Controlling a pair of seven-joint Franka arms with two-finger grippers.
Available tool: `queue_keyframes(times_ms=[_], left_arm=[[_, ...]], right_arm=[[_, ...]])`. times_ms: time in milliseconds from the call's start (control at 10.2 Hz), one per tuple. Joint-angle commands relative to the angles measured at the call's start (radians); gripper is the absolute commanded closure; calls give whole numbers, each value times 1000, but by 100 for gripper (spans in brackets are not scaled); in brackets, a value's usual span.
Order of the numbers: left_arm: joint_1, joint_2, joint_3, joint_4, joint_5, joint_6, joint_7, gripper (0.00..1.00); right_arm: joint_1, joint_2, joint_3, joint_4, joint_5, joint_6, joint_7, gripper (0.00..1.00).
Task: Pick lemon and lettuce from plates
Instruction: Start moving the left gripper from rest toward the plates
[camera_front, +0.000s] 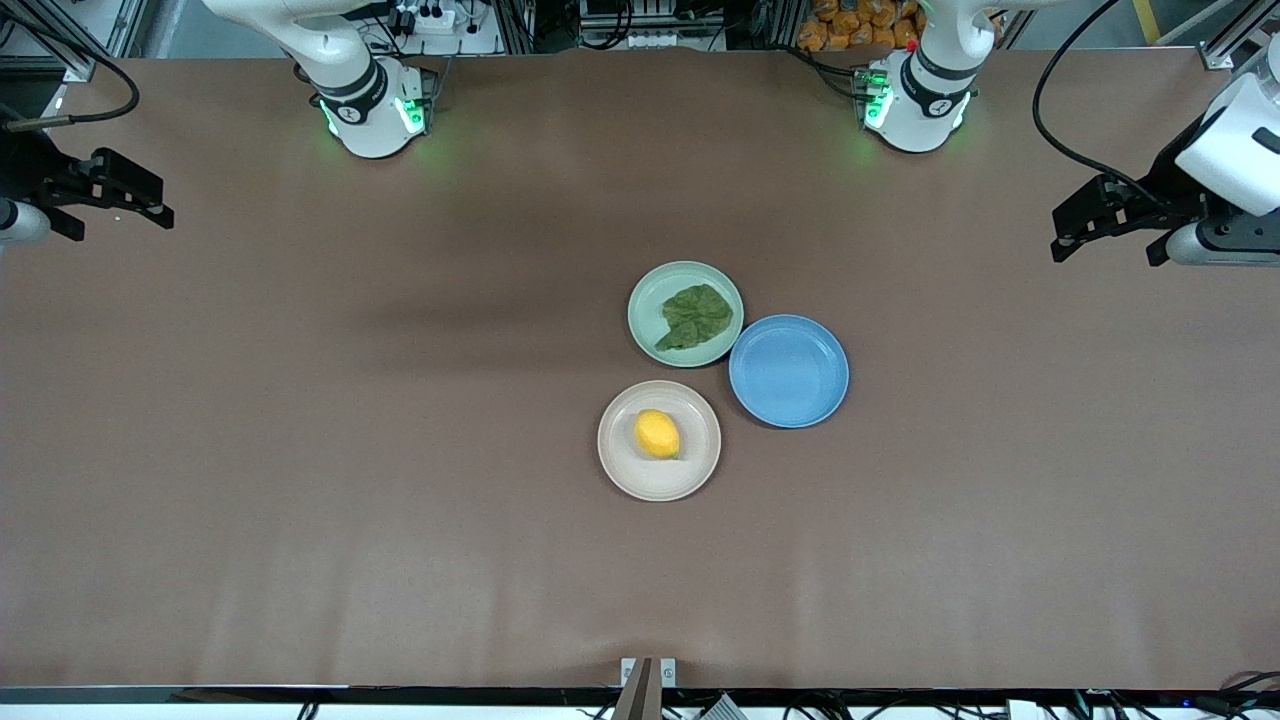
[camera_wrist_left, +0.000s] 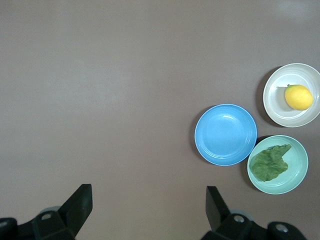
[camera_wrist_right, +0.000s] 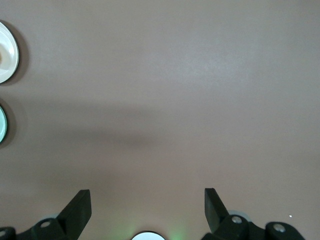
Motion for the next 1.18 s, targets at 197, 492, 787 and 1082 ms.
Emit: queue_keyframes(times_ms=[197,492,787,1082], left_arm=[[-2,19,5,22,-17,-23,17,0],[-2,37,5,21,-16,-23,18,0],[-18,128,-1,19,-33,29,11,0],[-44,252,-18,21,-48,95,-41,0]], right_arm=[[13,-9,-12,-7,14,5,-5,0],[12,-15,-9,-7,14,-1,-5,0],[12,-16,-9,-7,14,-7,-5,0],[9,-18,-9,-7,14,-9,-5,0]])
